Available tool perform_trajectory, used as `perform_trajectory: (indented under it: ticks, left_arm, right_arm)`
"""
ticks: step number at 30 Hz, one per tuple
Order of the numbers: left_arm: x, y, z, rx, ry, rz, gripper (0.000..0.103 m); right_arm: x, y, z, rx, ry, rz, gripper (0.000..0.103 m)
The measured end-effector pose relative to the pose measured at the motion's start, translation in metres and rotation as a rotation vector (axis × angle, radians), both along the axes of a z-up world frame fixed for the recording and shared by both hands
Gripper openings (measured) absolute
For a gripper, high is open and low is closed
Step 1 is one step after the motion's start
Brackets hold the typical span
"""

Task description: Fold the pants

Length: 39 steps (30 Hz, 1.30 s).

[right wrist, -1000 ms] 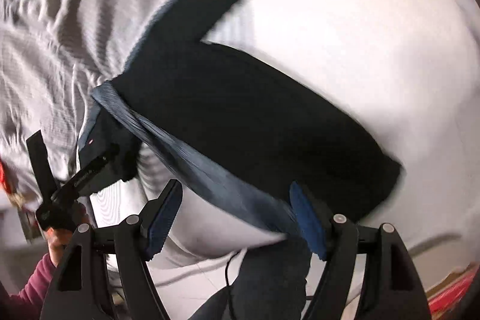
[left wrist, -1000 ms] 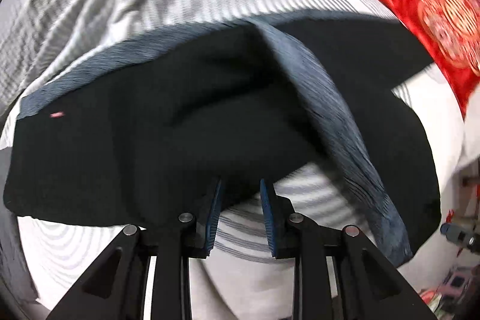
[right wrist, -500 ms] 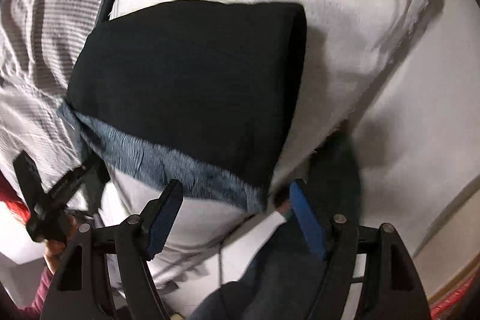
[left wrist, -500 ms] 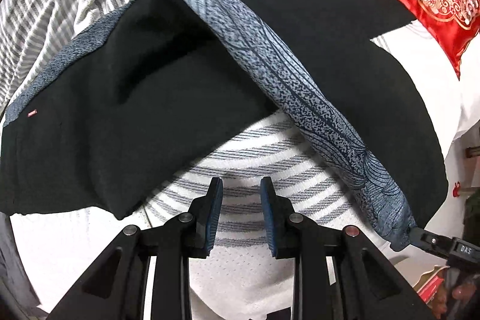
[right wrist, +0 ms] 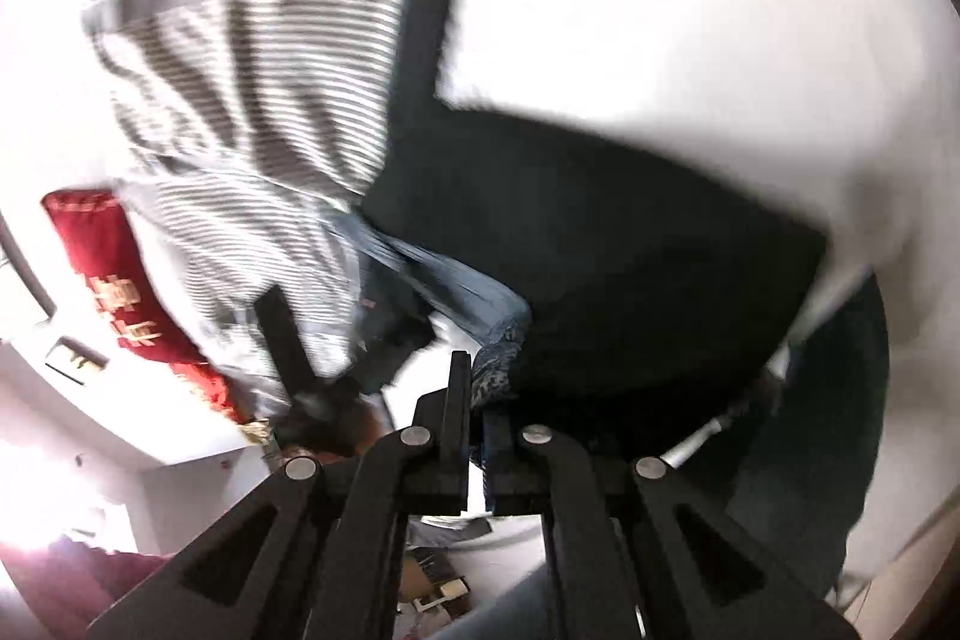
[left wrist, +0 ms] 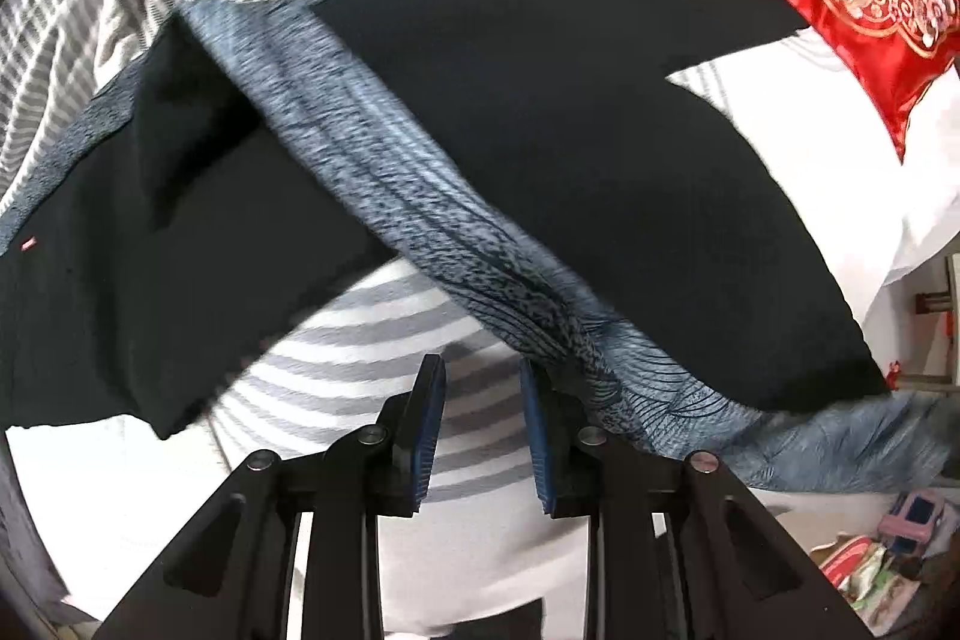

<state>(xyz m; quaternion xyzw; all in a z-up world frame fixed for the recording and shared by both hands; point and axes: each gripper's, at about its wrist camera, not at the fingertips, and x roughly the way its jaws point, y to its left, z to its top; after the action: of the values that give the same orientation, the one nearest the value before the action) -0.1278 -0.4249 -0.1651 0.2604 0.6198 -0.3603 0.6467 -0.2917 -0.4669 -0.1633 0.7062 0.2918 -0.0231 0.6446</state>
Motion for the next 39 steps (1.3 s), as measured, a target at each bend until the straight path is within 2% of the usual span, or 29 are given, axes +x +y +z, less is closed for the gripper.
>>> perform_trajectory:
  ticks: [5,8,12,16,23,26,28,29,32,34,35,36,37,38,39]
  left_arm:
    - [-0.002,-0.048,0.016,-0.038,0.019,0.054,0.028]
    - [0.012,-0.078,0.024,-0.074,0.006,0.085,0.028]
    - [0.046,-0.099,0.026,-0.105,-0.031,0.124,0.028]
    - [0.071,-0.121,0.033,-0.121,-0.056,0.185,0.028]
    - [0.112,-0.130,0.041,-0.116,-0.139,0.259,0.028]
    - [0.123,-0.129,0.042,-0.100,-0.171,0.284,0.028]
    - [0.126,-0.130,0.035,-0.067,-0.181,0.283,0.028]
    - [0.125,-0.130,0.031,-0.050,-0.183,0.274,0.028]
    - [0.118,-0.139,0.016,0.004,-0.189,0.239,0.028]
    - [0.113,-0.141,0.015,0.009,-0.195,0.230,0.028]
    - [0.110,-0.139,0.014,0.006,-0.193,0.232,0.028]
    - [0.108,-0.141,0.013,0.007,-0.188,0.234,0.028]
    - [0.106,-0.143,0.011,0.010,-0.183,0.232,0.028]
    - [0.102,-0.142,0.012,0.018,-0.182,0.223,0.028]
    - [0.100,-0.145,0.010,0.024,-0.184,0.215,0.028]
  right_arm:
    - [0.016,-0.062,0.032,-0.005,-0.082,-0.035,0.003]
    - [0.035,-0.104,0.046,-0.016,-0.112,-0.036,0.003]
    - [0.076,-0.161,0.063,-0.081,-0.109,0.019,0.003]
    - [0.113,-0.210,0.062,-0.110,-0.090,0.065,0.003]
    - [0.176,-0.289,0.037,-0.163,0.001,0.106,0.003]
    - [0.203,-0.303,0.024,-0.210,0.061,0.163,0.003]
    - [0.222,-0.305,0.013,-0.262,0.125,0.211,0.003]
    - [0.230,-0.306,0.008,-0.289,0.162,0.230,0.007]
    - [0.247,-0.312,-0.011,-0.348,0.319,0.278,0.008]
    - [0.248,-0.315,-0.014,-0.342,0.361,0.294,0.014]
    - [0.247,-0.317,-0.010,-0.356,0.362,0.298,0.032]
    - [0.246,-0.321,-0.003,-0.398,0.371,0.298,0.071]
    - [0.243,-0.326,0.004,-0.436,0.382,0.292,0.087]
    - [0.237,-0.333,0.014,-0.463,0.377,0.263,0.090]
    - [0.232,-0.339,0.019,-0.445,0.351,0.242,0.090]
